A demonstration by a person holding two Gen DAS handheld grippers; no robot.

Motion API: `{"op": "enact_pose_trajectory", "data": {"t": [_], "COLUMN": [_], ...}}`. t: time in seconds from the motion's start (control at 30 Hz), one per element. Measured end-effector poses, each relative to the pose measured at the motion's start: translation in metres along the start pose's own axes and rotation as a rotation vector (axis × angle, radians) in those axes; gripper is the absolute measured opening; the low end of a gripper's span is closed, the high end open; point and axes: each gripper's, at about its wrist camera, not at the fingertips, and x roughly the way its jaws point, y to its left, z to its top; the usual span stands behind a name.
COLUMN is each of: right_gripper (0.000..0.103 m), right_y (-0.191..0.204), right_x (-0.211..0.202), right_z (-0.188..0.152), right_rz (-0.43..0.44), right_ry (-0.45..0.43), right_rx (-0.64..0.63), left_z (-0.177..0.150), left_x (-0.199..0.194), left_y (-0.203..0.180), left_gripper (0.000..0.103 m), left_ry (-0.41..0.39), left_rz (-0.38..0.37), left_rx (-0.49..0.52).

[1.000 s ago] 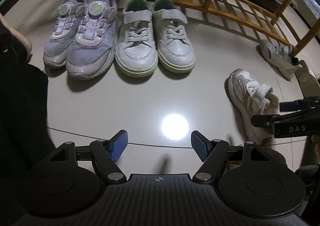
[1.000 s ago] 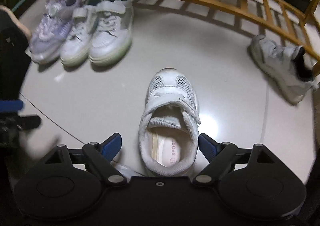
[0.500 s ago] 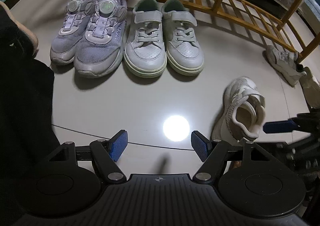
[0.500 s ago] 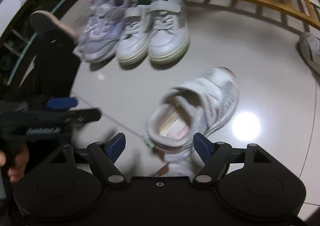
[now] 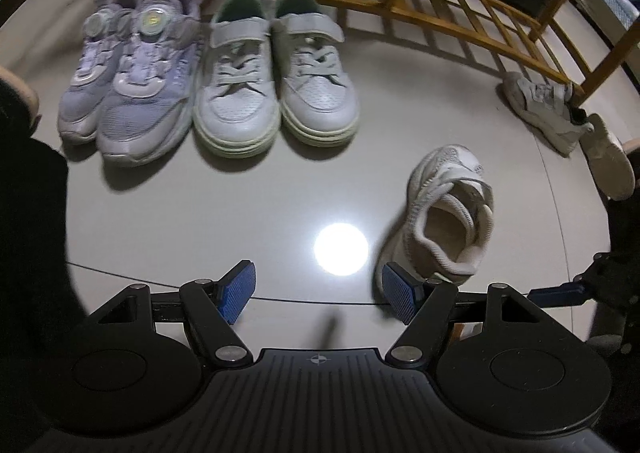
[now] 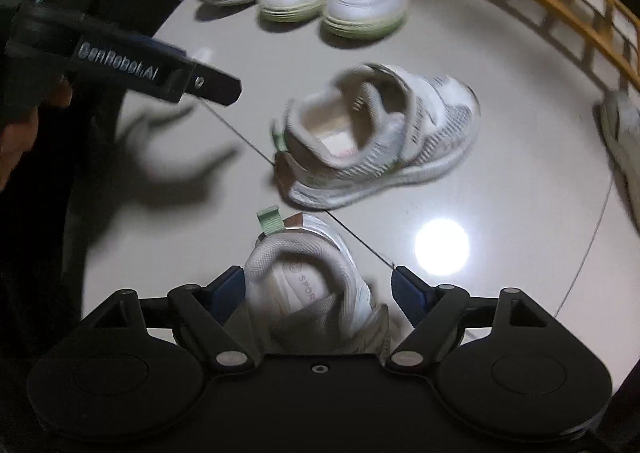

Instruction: Organize scattered shoes

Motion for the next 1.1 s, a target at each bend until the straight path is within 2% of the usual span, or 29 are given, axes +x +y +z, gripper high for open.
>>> {"op": "enact_pose_trajectory", "data": {"t": [0.27, 0.47, 0.57, 0.67, 0.87, 1.1], "right_gripper": [0.082, 0.082, 0.082, 0.082, 0.082, 0.082], "right_y": [-0.025, -0.039, -0.039, -0.038, -0.034, -0.035], "right_x": [-0.01, -0.011, -0.01, -0.003, -0.008, -0.008], "right_z": [0.004, 0.002, 0.001, 0.005, 0.003, 0.003], "right_rz": [-0.194, -0.192, -0.189, -0.187, -0.164, -0.165], "right_ry": [-0.045, -0.077, -0.083, -0.076, -0.072, -0.063], "right_rx": [0.052, 0.107, 0.102, 0.1, 0.082, 0.084], "left_z": [0.003, 0.006, 0.009, 0.013, 0.017, 0.014], "left_x": [0.017, 0.019, 0.004, -0.003, 0.009, 0.028], "left_y": [-0.019, -0.021, -0.02, -0.027, -0.035, -0.04], "left_gripper": [0.071, 0.071, 0.072, 0.073, 0.073, 0.072], "left_ry": [0.029, 0.038, 0.006, -0.017, 0.019, 0.061], "left_rz": [0.002, 0.017, -0.012, -0.008, -0.031, -0.01], "left_rx": [-0.007, -0.042, -0.074, -0.043, -0.054, -0.062]}}
